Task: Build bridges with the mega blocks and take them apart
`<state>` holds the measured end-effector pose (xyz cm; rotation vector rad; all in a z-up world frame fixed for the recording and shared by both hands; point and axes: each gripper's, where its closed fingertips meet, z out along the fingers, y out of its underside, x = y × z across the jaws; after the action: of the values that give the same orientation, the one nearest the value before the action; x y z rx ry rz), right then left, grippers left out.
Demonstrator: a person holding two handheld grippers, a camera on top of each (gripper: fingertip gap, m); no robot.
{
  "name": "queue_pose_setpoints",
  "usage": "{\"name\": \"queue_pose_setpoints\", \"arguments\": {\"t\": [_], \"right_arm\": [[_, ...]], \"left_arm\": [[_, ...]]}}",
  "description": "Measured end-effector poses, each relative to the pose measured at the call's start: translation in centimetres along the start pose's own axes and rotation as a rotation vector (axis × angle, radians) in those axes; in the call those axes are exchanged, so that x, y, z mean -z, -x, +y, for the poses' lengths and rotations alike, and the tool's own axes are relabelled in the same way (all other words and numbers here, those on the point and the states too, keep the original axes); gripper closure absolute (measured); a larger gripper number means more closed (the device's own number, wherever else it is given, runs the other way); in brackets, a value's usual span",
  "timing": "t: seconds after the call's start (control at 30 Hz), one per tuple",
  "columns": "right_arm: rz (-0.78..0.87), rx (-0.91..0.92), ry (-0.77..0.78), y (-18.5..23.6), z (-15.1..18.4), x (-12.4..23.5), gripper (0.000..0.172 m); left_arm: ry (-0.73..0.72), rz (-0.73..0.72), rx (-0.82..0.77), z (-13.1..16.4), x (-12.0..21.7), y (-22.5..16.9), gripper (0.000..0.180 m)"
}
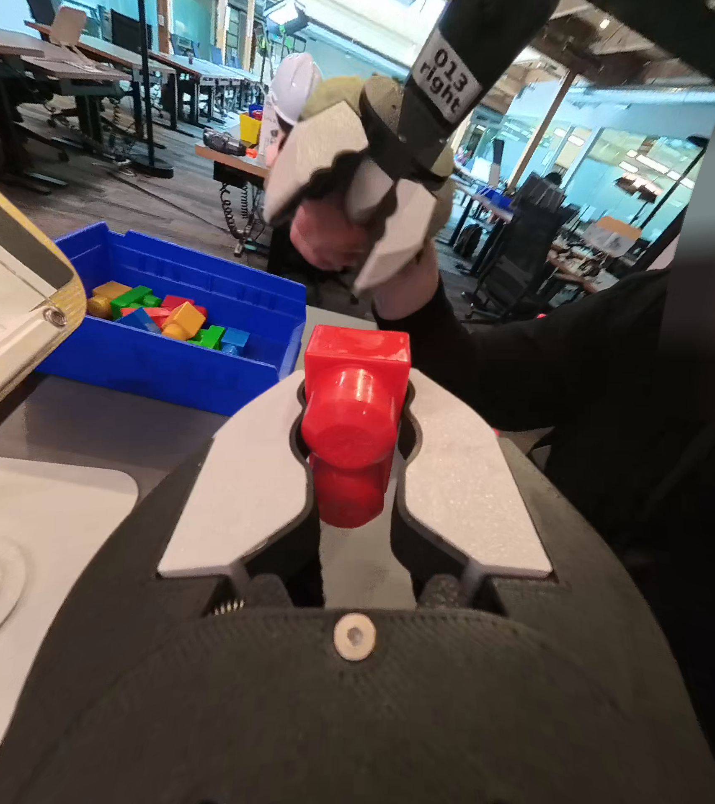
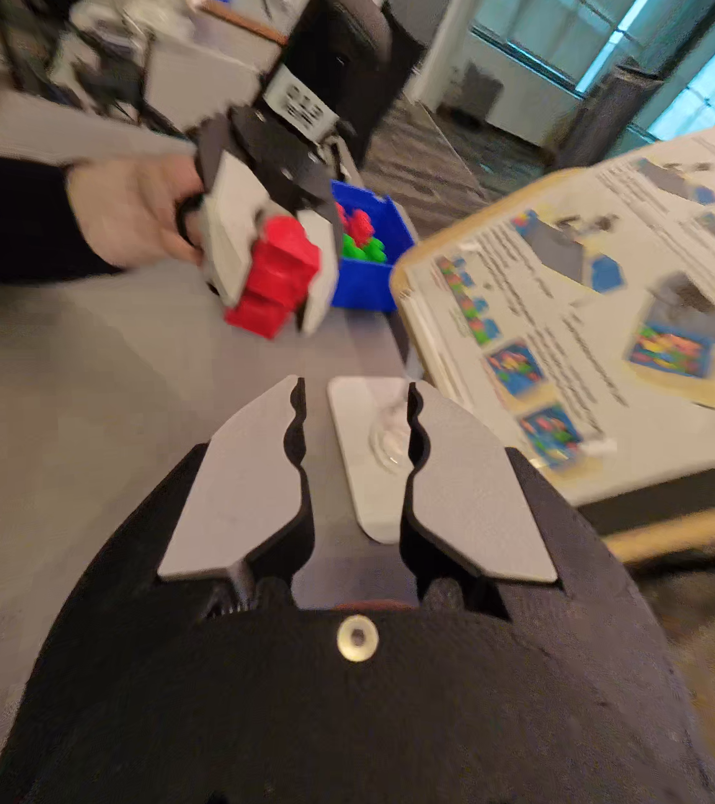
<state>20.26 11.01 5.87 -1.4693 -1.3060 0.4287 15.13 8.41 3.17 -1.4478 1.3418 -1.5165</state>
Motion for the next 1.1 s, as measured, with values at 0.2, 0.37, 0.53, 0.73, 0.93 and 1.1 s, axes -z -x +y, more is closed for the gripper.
{"name": "queue_pose_setpoints", "arguments": {"t": [0.2,0.37,0.53,0.73,0.93,1.1], "right_arm": [[-0.22,-0.201,-0.188,3.9,-2.9,-3.8,0.125],[-0.303,-0.269,-0.203,5.2,-2.6,-5.4,0.129],[-0.321,-0.272,-0.241,5.4,-2.8,-5.7,0.136],[-0.265,-0.233,-0.312,4.5,-4.4,-3.9,0.136],[0.045,-0.187,-0.233,-3.3,-1.8,2.5,0.136],[0.384,-0.23,0.167,-11.3,8.6,7.8,0.136]], "left_arm": [[0.109,-0.126,-0.137,1.0,-1.1,0.4,0.143],[0.201,-0.189,-0.23,1.9,-1.7,0.4,0.144],[0.209,-0.207,-0.246,1.9,-1.7,0.5,0.144],[0.208,-0.248,-0.283,1.4,-1.2,0.6,0.121],[0.218,-0.319,-0.298,0.4,2.1,1.2,0.139],[0.201,-0.414,-0.304,-0.7,6.3,2.2,0.164]]}}
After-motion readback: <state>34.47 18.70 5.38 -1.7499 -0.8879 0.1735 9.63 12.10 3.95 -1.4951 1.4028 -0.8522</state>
